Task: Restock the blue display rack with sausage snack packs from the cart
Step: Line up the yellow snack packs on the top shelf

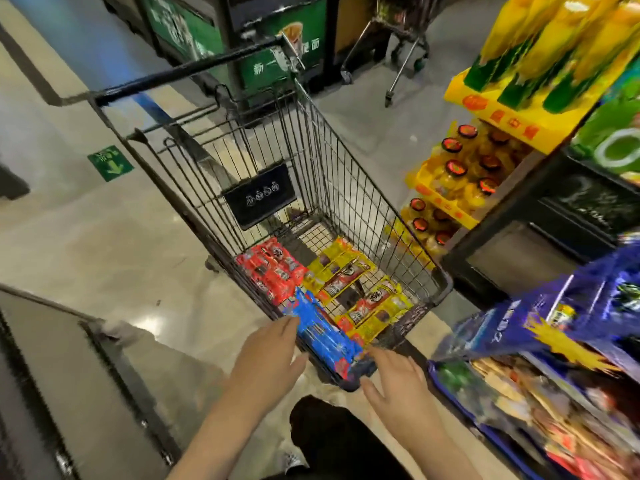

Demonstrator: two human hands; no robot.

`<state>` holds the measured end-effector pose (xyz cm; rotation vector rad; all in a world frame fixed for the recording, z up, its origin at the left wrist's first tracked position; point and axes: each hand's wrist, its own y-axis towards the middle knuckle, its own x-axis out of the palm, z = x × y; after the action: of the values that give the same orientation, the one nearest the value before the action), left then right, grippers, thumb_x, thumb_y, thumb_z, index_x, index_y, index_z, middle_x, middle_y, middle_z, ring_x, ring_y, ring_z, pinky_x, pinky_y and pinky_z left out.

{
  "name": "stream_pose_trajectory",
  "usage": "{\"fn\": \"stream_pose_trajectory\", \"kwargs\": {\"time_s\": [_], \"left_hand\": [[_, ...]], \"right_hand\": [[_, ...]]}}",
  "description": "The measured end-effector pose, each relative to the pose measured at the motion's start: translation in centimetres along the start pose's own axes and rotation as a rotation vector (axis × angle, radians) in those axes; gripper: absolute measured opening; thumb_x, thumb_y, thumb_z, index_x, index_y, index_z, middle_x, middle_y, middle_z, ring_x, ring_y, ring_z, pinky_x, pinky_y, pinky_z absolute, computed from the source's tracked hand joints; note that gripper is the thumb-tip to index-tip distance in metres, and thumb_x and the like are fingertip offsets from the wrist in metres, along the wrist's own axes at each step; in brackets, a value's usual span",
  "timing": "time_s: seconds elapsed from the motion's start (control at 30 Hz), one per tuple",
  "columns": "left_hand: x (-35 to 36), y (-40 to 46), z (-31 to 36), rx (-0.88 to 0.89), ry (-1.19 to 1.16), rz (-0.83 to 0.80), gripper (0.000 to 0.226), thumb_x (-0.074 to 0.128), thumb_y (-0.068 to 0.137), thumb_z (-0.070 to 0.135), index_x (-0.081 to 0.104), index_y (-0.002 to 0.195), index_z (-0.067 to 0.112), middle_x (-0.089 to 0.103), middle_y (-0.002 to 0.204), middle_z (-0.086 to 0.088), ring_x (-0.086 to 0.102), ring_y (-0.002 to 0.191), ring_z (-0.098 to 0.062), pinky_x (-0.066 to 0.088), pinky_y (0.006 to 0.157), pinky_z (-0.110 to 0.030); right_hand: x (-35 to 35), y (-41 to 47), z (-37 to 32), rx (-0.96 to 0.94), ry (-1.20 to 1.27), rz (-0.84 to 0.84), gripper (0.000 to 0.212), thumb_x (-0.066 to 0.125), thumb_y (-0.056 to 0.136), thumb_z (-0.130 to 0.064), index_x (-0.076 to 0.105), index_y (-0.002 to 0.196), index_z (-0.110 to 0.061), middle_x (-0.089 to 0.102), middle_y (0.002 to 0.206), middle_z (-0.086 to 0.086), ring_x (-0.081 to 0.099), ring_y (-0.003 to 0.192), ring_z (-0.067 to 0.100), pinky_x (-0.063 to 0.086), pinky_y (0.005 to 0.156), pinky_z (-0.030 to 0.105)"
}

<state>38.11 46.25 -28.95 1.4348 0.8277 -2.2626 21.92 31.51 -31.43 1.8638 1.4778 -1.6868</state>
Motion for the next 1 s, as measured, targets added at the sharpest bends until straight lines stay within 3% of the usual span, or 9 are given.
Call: {"fn": "stream_pose_trajectory", "kwargs": {"time_s": [0.03,0.1,0.17,0.27,0.37,0.53,0.67,0.77,1.0], "left_hand": [[-0.7,1.1,-0.1,0.03,0.022,0.038,0.054,0.057,0.079,0.037,0.058,0.124,0.007,0.062,0.122,-0.007,0.063,0.107,-0.026,0.052,0.085,-0.032],[-1.6,3.0,-0.4,0.065,0.028,0.021,0.055,0.052,0.087,0.037,0.048,0.134,0.009,0.054,0.132,-0.005,0.055,0.118,-0.024,0.046,0.094,-0.032],[-1.8,4.6,-1.8,0.029,-0.002,-0.018,0.059,0.044,0.092,0.042,0.034,0.143,0.014,0.042,0.144,-0.003,0.042,0.129,-0.023,0.036,0.103,-0.033],[-2.6,6.9,-4.8,0.011,-0.001,0.014,0.063,0.041,0.086,0.049,0.042,0.139,0.013,0.05,0.138,-0.006,0.049,0.123,-0.026,0.043,0.097,-0.034],[-4.0,9.9,-7.7,0.024,0.055,-0.077,0.061,0.047,0.093,0.043,0.031,0.145,0.016,0.039,0.147,-0.001,0.04,0.132,-0.02,0.036,0.104,-0.03],[-5.9,18.2,-11.0,0.084,0.088,-0.17,0.059,0.052,0.091,0.039,0.036,0.142,0.015,0.047,0.14,-0.003,0.044,0.127,-0.022,0.038,0.102,-0.035],[-6.9,26.4,-11.9,0.207,0.165,-0.276,0.057,0.052,0.091,0.037,0.037,0.141,0.012,0.048,0.138,-0.008,0.045,0.126,-0.025,0.039,0.102,-0.035],[-7.1,32.0,-11.7,0.352,0.224,-0.322,0.059,0.04,0.092,0.044,0.038,0.14,0.01,0.05,0.135,-0.011,0.048,0.122,-0.029,0.043,0.098,-0.038],[-0.7,40.5,-10.0,0.614,0.375,-0.432,0.052,0.046,0.09,0.042,0.041,0.134,0.015,0.053,0.129,-0.007,0.051,0.118,-0.027,0.045,0.093,-0.037]], "right_hand": [[-0.3,1.0,-0.1,0.014,-0.002,-0.008,0.059,0.023,0.089,-0.056,0.035,0.139,-0.027,0.044,0.136,-0.01,0.037,0.13,0.013,0.02,0.109,0.03],[-0.8,3.3,-0.5,0.012,-0.026,-0.003,0.045,0.037,0.095,-0.046,0.038,0.134,-0.024,0.047,0.13,-0.006,0.041,0.126,0.018,0.025,0.106,0.032],[-1.5,5.7,-1.3,0.023,-0.02,-0.015,0.047,0.04,0.096,-0.042,0.034,0.138,-0.021,0.045,0.134,-0.003,0.04,0.128,0.021,0.025,0.108,0.034],[-2.2,9.4,-2.4,0.04,0.006,0.024,0.05,0.042,0.096,-0.041,0.034,0.139,-0.017,0.046,0.135,0.002,0.041,0.126,0.025,0.03,0.106,0.038],[-2.9,11.3,-3.1,0.077,0.08,0.11,0.048,0.046,0.094,-0.04,0.044,0.135,-0.014,0.052,0.128,0.005,0.048,0.12,0.029,0.035,0.102,0.04],[-2.5,13.3,-2.6,0.297,0.219,0.146,0.047,0.05,0.094,-0.041,0.043,0.136,-0.021,0.052,0.125,-0.002,0.047,0.121,0.023,0.034,0.103,0.037],[-2.2,15.1,-2.8,0.576,0.288,0.086,0.055,0.052,0.093,-0.04,0.035,0.141,-0.021,0.048,0.137,0.001,0.045,0.125,0.023,0.034,0.101,0.034],[-1.8,16.7,-3.2,0.751,0.374,0.105,0.055,0.056,0.092,-0.034,0.039,0.141,-0.016,0.05,0.137,0.005,0.045,0.126,0.024,0.036,0.1,0.032],[2.9,23.1,-2.3,0.943,0.604,0.143,0.049,0.056,0.09,-0.025,0.043,0.137,-0.017,0.054,0.126,0.005,0.049,0.12,0.027,0.042,0.095,0.036]]}}
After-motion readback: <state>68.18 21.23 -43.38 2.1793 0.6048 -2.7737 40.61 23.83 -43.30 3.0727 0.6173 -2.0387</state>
